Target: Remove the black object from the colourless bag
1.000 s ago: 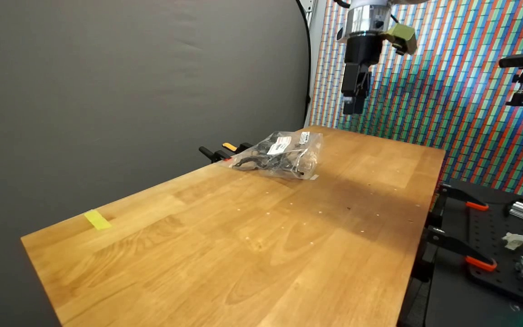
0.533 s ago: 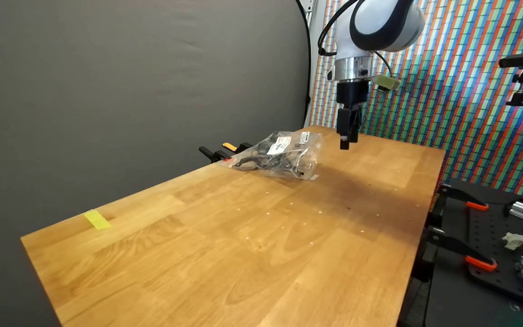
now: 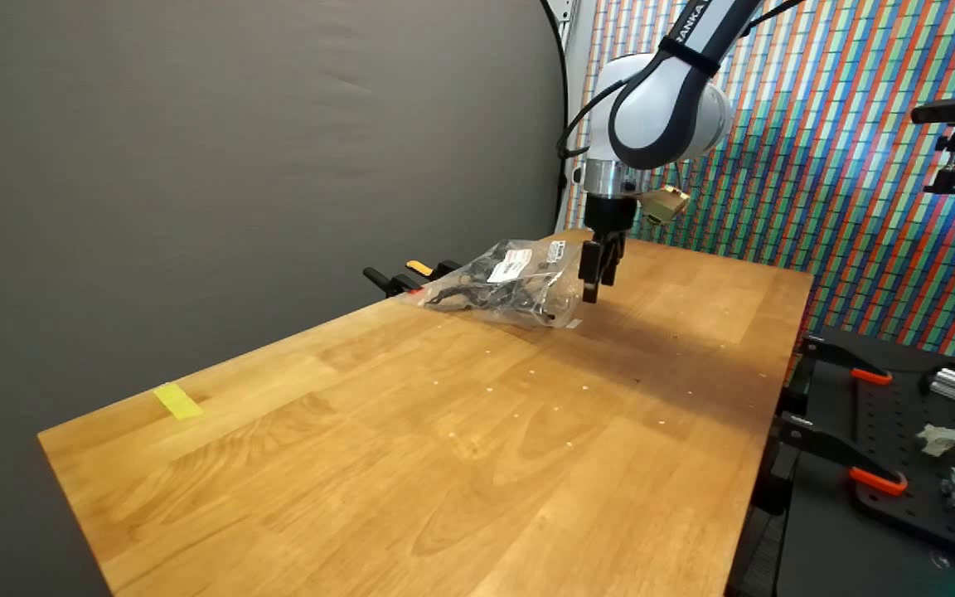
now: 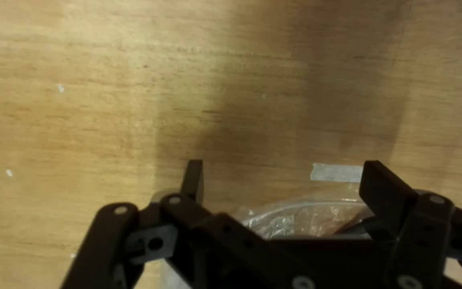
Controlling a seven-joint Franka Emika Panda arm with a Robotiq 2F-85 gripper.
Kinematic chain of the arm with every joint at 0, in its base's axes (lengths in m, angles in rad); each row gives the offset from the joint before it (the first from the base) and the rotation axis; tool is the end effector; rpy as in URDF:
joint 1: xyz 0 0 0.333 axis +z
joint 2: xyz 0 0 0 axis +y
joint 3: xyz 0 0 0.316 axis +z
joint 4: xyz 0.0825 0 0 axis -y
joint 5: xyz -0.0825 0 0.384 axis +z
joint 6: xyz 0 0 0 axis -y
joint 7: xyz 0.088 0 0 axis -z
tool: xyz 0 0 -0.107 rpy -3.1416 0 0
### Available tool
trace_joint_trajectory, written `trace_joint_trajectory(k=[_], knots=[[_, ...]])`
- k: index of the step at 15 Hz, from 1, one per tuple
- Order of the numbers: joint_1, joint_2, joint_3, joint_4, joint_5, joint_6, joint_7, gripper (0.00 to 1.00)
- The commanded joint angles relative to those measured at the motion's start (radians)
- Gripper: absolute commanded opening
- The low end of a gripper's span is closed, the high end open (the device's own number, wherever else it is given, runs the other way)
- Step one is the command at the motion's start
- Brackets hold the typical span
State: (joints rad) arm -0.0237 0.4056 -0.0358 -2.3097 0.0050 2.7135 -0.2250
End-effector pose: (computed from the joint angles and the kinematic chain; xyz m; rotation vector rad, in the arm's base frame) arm 0.5213 -0.0320 0.1683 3.1194 0.2561 -0.0050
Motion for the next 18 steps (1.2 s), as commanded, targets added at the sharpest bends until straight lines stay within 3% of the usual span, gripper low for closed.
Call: trace_joint_trajectory(k=[1, 7, 13, 18], knots=[[-0.034, 0.045, 0.046, 0.039, 0.006, 0.091, -0.003, 1.00], [-0.093, 0.043, 0.149, 0.057, 0.075, 0.107, -0.026, 1.00], [-0.113, 0.083, 0.169, 0.076, 0.094, 0.176, -0.019, 1.00], [-0.186, 0.146, 0.234, 0.112, 0.148, 0.197, -0.037, 1.00]])
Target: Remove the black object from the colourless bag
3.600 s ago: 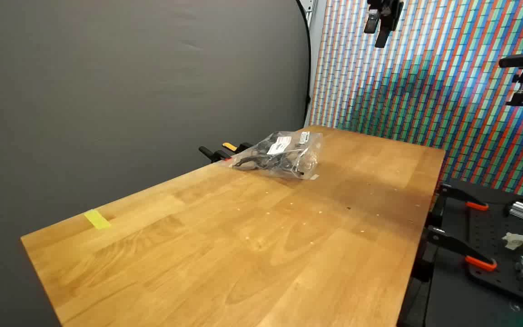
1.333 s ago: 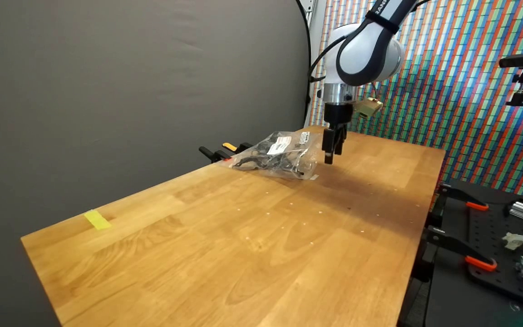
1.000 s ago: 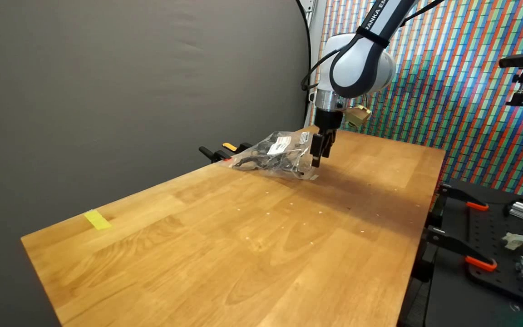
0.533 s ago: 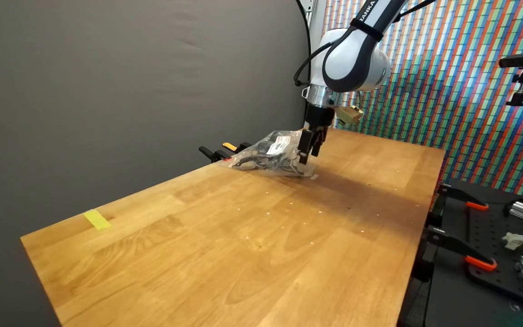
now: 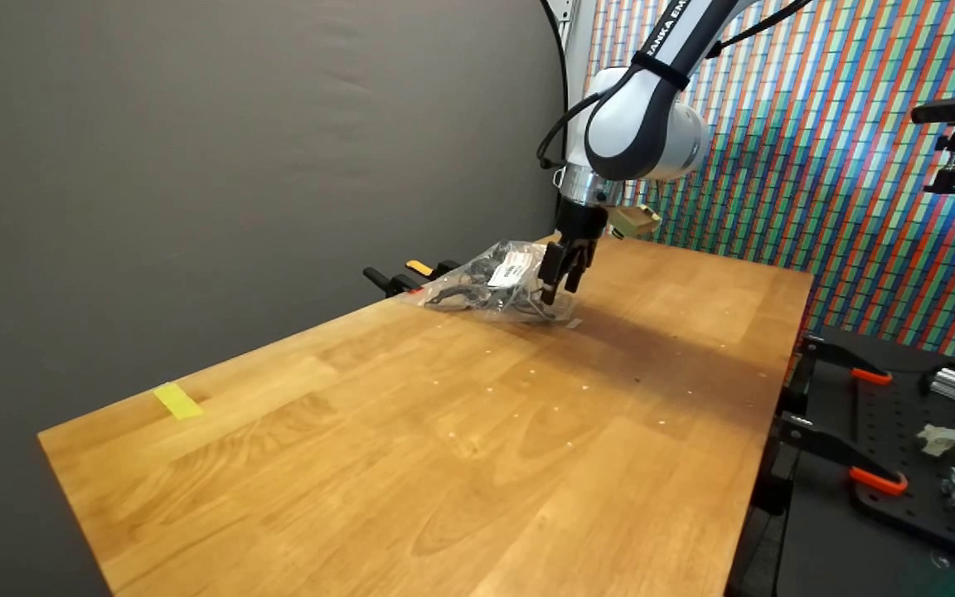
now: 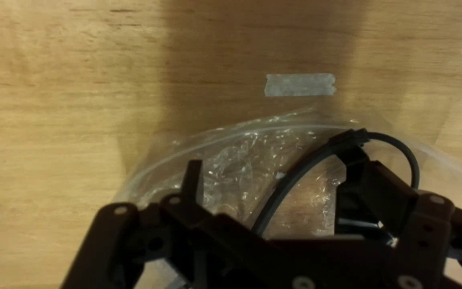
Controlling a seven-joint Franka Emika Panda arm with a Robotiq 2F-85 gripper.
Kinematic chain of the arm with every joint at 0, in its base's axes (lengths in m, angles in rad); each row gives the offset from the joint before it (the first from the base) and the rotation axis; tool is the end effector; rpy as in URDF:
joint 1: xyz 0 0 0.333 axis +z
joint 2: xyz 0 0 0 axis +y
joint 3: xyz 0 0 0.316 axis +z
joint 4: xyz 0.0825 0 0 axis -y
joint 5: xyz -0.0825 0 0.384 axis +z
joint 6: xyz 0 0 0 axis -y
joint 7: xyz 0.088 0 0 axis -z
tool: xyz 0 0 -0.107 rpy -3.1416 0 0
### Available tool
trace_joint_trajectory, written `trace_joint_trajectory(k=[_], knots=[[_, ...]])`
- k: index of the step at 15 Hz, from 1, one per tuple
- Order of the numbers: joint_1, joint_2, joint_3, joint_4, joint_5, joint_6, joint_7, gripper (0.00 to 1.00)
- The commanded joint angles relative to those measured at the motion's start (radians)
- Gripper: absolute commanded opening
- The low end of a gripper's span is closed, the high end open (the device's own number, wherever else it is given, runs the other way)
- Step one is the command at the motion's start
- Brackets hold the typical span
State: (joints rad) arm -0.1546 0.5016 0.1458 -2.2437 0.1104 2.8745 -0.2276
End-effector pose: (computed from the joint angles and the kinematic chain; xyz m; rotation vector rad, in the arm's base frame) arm 0.5501 -0.0084 0.1556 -3.0421 -0.1397 -0.2170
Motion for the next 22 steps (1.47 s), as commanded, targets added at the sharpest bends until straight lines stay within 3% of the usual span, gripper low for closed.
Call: trace_joint_trajectory(k=[1, 7, 18, 22], knots=[[-0.071, 0.057, 0.070, 0.053, 0.051, 0.040, -0.038, 1.00], [-0.143, 0.072, 0.151, 0.079, 0.076, 0.067, -0.051, 1.00], [-0.175, 0.147, 0.172, 0.149, 0.083, 0.053, -0.040, 1.00], [-0.196, 0.147, 0.212, 0.151, 0.101, 0.053, -0.045, 1.00]])
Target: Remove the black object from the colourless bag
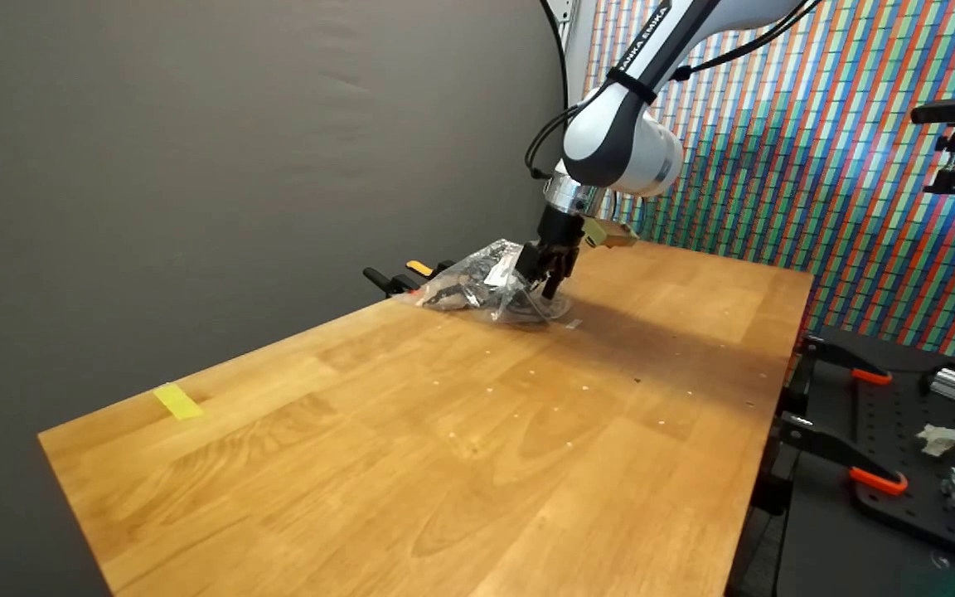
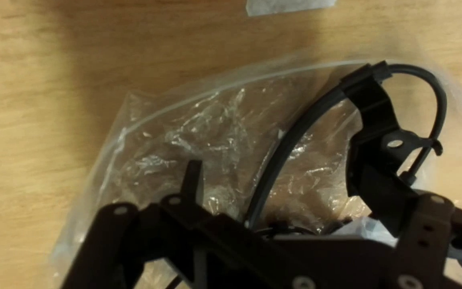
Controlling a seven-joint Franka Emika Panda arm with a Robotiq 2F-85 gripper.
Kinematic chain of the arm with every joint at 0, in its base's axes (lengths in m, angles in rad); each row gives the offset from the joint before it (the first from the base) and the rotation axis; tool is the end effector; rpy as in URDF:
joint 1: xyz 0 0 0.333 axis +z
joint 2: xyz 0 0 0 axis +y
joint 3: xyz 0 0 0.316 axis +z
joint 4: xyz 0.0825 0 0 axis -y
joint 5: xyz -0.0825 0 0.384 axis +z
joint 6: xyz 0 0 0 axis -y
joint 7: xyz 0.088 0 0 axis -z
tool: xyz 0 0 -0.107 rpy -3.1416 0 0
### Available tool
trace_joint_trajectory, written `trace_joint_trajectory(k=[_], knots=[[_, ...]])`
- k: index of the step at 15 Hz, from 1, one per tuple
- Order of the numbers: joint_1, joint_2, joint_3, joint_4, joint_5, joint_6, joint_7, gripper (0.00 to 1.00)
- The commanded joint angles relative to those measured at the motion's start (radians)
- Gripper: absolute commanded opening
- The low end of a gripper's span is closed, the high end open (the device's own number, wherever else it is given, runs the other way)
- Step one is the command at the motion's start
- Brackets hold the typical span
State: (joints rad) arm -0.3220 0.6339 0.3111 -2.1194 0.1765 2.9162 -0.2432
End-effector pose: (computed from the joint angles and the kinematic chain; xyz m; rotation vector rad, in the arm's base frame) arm 0.5838 -0.0150 0.1377 -2.9193 0.0162 -0.3005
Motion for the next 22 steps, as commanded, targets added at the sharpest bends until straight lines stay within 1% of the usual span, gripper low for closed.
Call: trace_joint_trajectory(k=[1, 4, 8, 9, 10, 11, 12, 13, 15, 17, 18, 19, 21, 22], knots=[[-0.030, 0.013, 0.053, 0.025, 0.037, 0.013, -0.030, 1.00], [-0.027, 0.005, 0.066, 0.017, 0.035, 0.015, -0.030, 1.00], [-0.023, 0.014, 0.067, 0.021, 0.032, 0.015, -0.028, 1.00], [-0.022, 0.016, 0.065, 0.022, 0.032, 0.016, -0.026, 0.99], [-0.021, 0.018, 0.061, 0.024, 0.031, 0.015, -0.024, 0.95], [-0.019, 0.021, 0.057, 0.026, 0.030, 0.016, -0.022, 0.95], [-0.019, 0.023, 0.054, 0.027, 0.029, 0.017, -0.021, 0.91], [-0.019, 0.025, 0.050, 0.028, 0.029, 0.018, -0.019, 0.93], [-0.019, 0.026, 0.045, 0.029, 0.028, 0.021, -0.018, 0.79], [-0.020, 0.025, 0.042, 0.031, 0.027, 0.022, -0.017, 0.70], [-0.024, 0.026, 0.044, 0.033, 0.030, 0.023, -0.017, 0.58], [-0.028, 0.028, 0.047, 0.035, 0.033, 0.026, -0.018, 0.56], [-0.030, 0.030, 0.046, 0.039, 0.034, 0.025, -0.016, 0.40], [-0.030, 0.031, 0.045, 0.042, 0.034, 0.025, -0.016, 0.38]])
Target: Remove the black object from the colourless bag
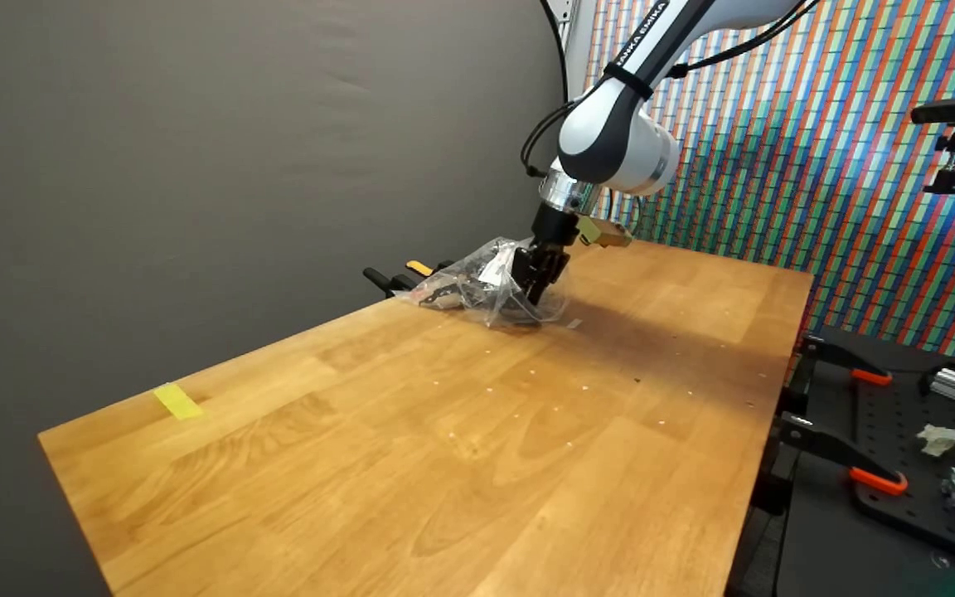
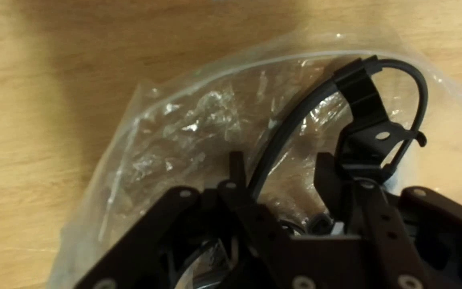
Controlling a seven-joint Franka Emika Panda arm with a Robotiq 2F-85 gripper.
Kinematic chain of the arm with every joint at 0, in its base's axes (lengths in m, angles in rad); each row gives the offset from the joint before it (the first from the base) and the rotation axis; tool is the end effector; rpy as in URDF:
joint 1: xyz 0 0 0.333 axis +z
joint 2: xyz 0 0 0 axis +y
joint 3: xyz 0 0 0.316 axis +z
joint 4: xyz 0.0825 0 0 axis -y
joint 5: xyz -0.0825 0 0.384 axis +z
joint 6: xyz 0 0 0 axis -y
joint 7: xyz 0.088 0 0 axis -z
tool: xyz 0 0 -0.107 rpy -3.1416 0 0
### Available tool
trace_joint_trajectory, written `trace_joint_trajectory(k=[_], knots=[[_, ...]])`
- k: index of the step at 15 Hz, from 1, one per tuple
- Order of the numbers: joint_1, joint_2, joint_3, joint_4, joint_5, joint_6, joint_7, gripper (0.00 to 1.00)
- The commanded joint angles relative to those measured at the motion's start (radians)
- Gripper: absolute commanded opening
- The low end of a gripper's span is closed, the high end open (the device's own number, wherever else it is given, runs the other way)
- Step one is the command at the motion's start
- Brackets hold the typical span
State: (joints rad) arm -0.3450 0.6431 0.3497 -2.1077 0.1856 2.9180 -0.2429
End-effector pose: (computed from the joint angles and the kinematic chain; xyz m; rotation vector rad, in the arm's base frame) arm 0.5883 -0.0072 0.1407 -2.8907 0.0232 -0.3137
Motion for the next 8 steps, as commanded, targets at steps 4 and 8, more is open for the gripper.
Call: trace_joint_trajectory(k=[4, 8], knots=[[-0.008, 0.026, -0.001, 0.039, 0.022, 0.023, -0.012, 0.28], [0.000, 0.032, -0.022, 0.050, 0.014, 0.016, -0.006, 0.16]])
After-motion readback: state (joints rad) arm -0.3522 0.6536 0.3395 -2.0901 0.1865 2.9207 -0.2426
